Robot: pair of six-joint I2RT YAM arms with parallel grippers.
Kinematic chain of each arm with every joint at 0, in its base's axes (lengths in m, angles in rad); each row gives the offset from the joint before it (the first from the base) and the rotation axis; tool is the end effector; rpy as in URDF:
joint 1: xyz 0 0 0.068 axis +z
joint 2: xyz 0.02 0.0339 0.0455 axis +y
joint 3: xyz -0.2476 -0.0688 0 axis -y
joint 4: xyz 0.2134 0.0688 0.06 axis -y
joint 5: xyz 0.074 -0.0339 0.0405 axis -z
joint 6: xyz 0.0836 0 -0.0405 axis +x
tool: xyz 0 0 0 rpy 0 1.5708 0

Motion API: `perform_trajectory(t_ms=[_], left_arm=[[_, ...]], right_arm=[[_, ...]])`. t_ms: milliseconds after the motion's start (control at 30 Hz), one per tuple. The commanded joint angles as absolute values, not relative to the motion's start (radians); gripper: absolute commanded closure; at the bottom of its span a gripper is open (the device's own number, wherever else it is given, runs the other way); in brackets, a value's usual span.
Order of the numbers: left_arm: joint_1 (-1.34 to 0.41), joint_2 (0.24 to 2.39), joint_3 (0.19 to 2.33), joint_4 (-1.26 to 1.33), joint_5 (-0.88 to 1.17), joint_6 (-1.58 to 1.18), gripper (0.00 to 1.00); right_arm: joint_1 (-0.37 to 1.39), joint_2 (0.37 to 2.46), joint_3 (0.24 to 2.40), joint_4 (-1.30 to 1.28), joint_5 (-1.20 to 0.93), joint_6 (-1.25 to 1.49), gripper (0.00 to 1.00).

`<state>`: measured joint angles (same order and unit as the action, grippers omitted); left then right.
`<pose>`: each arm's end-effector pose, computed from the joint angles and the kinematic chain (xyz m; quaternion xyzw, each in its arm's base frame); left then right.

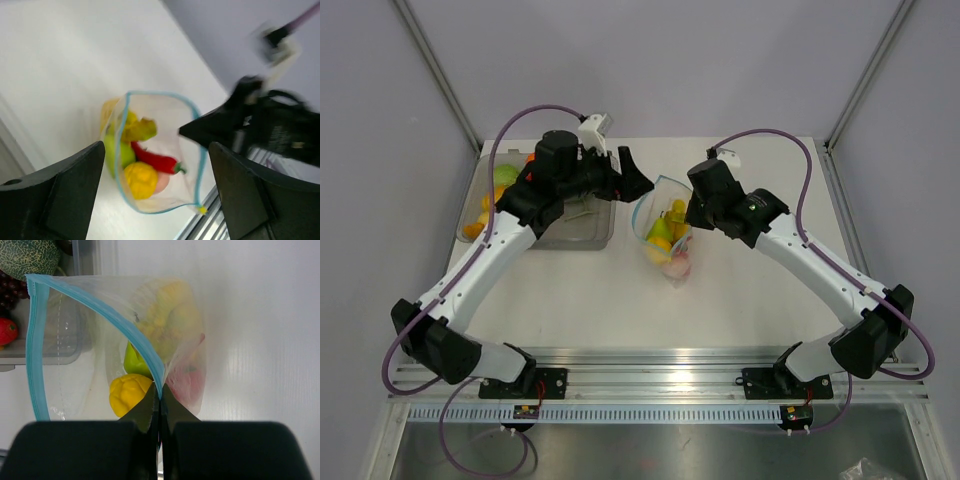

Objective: Place the food in the zip-top bag and seal the zipper
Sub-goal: Place the fake vegetable in the zipper food storage bag, then zip the zipper food storage bag at the center of the board.

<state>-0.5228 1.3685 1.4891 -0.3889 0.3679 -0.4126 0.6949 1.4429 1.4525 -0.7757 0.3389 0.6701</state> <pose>0.2635 -0.1866 0.4010 0.1538 0.7746 -0.3985 0.4664 0.2570 0.1780 0.3152 0.0548 0.9077 0.1230 0.3974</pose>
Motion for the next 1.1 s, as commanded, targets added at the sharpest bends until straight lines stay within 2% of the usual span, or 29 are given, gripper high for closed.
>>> perform_trajectory(t_ms=[0,233,467,600,633,700,767,833,967,1000,1067], left_arm=[[-0.520,1.382,1.405,-0.444,0.281,-0.422,0.16],[-0.522,1.437,1.374,-0.451,0.284,-0.422,0.33],[-0.506,1.442,1.407,-0.485,0.229,-0.400,0.36],[-0.506,1.451,1.407,-0.480,0.262,-0.405,0.30],[-0.506,1.453,1.404,-0.476,0.270,-0.410,0.23],[-0.506,1.466,1.399,-0.471,0.293,-0.416,0.18],[-0.508,1.486,1.397,-0.469,0.327,-0.422,0.17],[-0.511,1.497,1.387,-0.456,0.344,-0.433,0.22],[-0.515,1.517,1.381,-0.451,0.351,-0.443,0.43],[-0.515,1.517,1.381,-0.451,0.354,-0.445,0.56],[-0.517,1.513,1.378,-0.445,0.367,-0.459,0.67]], right_arm=[[0.703,1.408,1.451,-0.742,0.354,0.686,1.00],[0.703,1.404,1.443,-0.742,0.354,0.692,1.00],[0.703,1.410,1.448,-0.741,0.360,0.683,1.00],[0.703,1.423,1.459,-0.739,0.354,0.676,0.99],[0.703,1.428,1.460,-0.738,0.353,0.675,1.00],[0.703,1.437,1.471,-0.736,0.348,0.670,1.00],[0.703,1.442,1.480,-0.729,0.344,0.657,1.00],[0.703,1.459,1.508,-0.729,0.341,0.625,1.00],[0.700,1.492,1.577,-0.704,0.311,0.494,1.00],[0.698,1.509,1.592,-0.695,0.269,0.457,1.00],[0.695,1.529,1.643,-0.675,0.241,0.358,1.00]])
